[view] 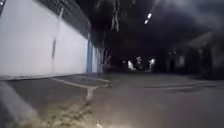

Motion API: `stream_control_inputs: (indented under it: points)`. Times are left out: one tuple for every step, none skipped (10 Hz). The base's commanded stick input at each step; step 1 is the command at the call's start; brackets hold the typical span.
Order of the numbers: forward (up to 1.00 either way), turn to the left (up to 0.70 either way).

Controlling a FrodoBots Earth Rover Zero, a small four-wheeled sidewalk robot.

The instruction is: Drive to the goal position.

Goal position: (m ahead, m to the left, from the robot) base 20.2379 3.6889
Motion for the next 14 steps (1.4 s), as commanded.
stream_control_inputs:
  points:
    - [0.7,-0.35]
    - [0.7,-0.35]
    - [0.7,-0.35]
    - [0.7,-0.35]
    - [0.7,-0.35]
    - [0.7,-0.35]
    - [0.7,-0.35]
    - [0.7,-0.35]
    - [0.7,-0.35]
    - [0.7,-0.32]
    - [0.7,0.0]
    - [0.7,0.0]
    - [0.7,0.0]
    - [0.7,0.0]
